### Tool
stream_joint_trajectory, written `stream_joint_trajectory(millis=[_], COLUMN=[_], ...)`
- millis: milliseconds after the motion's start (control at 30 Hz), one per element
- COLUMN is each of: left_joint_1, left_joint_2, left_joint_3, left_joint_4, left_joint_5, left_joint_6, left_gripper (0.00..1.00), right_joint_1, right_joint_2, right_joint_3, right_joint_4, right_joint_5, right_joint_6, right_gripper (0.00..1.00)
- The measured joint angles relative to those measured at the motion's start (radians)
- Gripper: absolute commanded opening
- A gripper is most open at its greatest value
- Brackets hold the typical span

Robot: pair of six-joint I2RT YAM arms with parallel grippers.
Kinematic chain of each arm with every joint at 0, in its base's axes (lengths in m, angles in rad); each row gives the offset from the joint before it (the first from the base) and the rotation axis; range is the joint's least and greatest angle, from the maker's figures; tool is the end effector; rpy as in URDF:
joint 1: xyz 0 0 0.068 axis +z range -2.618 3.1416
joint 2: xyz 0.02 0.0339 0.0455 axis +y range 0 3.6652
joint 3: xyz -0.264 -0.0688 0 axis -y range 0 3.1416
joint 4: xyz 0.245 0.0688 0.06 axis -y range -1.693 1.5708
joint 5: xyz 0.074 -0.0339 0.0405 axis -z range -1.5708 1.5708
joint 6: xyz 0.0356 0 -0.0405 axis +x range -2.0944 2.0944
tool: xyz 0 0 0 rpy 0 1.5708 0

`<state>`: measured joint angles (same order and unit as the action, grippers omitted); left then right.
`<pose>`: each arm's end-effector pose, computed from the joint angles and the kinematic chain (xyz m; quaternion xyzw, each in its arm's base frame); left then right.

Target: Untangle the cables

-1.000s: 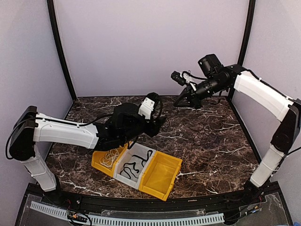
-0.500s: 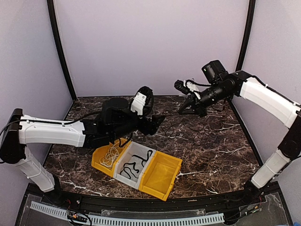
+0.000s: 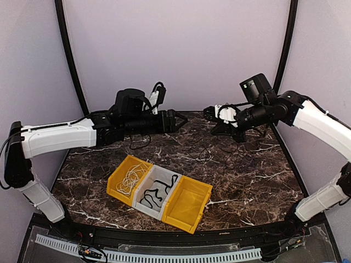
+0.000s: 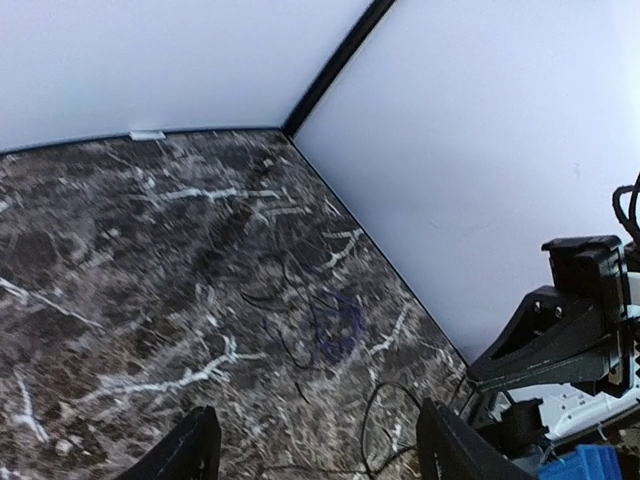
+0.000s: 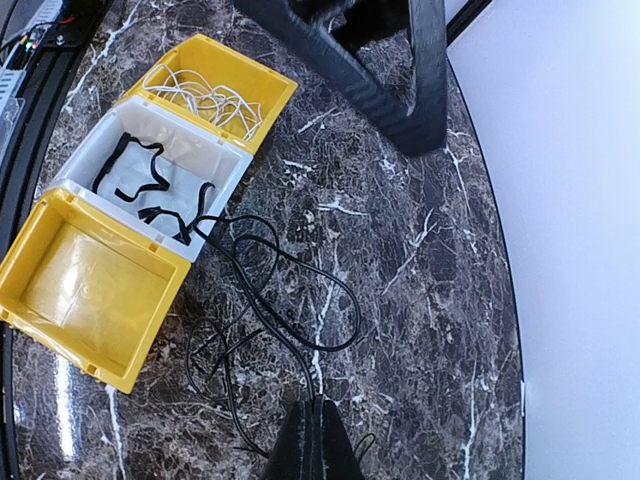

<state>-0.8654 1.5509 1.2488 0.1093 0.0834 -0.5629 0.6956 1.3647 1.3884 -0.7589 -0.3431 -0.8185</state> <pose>0.2402 -0.2866 0.3409 0.1424 0.7584 -0.4404 0.4589 0.2144 0.1945 0.3656 -0.6688 0.6070 0.1312 0.4086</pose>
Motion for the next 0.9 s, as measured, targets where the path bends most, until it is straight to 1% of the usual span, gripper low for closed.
stream_joint_trajectory(millis=[100,233,267,300,367,467,600,667,700,733,900], left_joint_1=[0.002,0.002,0.002,0.001,0.001,0.002,0.002,0.002,0.002,0.002,0.007], left_joint_2=[0.065,0.131,0.14,0.148,0.156,0.16,0.186,0.214,0.232,0.251,0.318], left_joint_3=[0.024,0.032,0.032,0.032,0.032,0.036,0.06,0.075,0.082,0.091,0.107], left_joint_4=[-0.011,-0.014,-0.014,-0.014,-0.014,-0.013,0.005,0.021,0.032,0.039,0.05], left_joint_5=[0.125,0.265,0.287,0.311,0.342,0.37,0.388,0.399,0.405,0.41,0.411], left_joint_6=[-0.054,-0.109,-0.12,-0.13,-0.14,-0.153,-0.166,-0.176,-0.18,-0.183,-0.183], left_gripper=[0.66,0.59,0.58,0.55,0.51,0.49,0.45,0.39,0.34,0.32,0.3], right_joint_1=[0.016,0.024,0.025,0.025,0.026,0.029,0.042,0.05,0.053,0.057,0.066], right_joint_2=[0.0,0.0,0.0,0.0,0.0,0.0,0.0,0.0,0.0,0.0,0.0], right_joint_3=[0.0,0.0,0.0,0.0,0.0,0.0,0.0,0.0,0.0,0.0,-0.002], right_joint_4=[0.002,0.005,0.005,0.005,0.009,0.013,0.016,0.016,0.016,0.016,0.016], right_joint_5=[0.03,0.056,0.058,0.061,0.068,0.074,0.077,0.08,0.08,0.083,0.089], right_joint_6=[-0.025,-0.041,-0.041,-0.042,-0.042,-0.042,-0.042,-0.044,-0.045,-0.045,-0.046], right_gripper=[0.0,0.0,0.0,0.0,0.0,0.0,0.0,0.0,0.0,0.0,0.0])
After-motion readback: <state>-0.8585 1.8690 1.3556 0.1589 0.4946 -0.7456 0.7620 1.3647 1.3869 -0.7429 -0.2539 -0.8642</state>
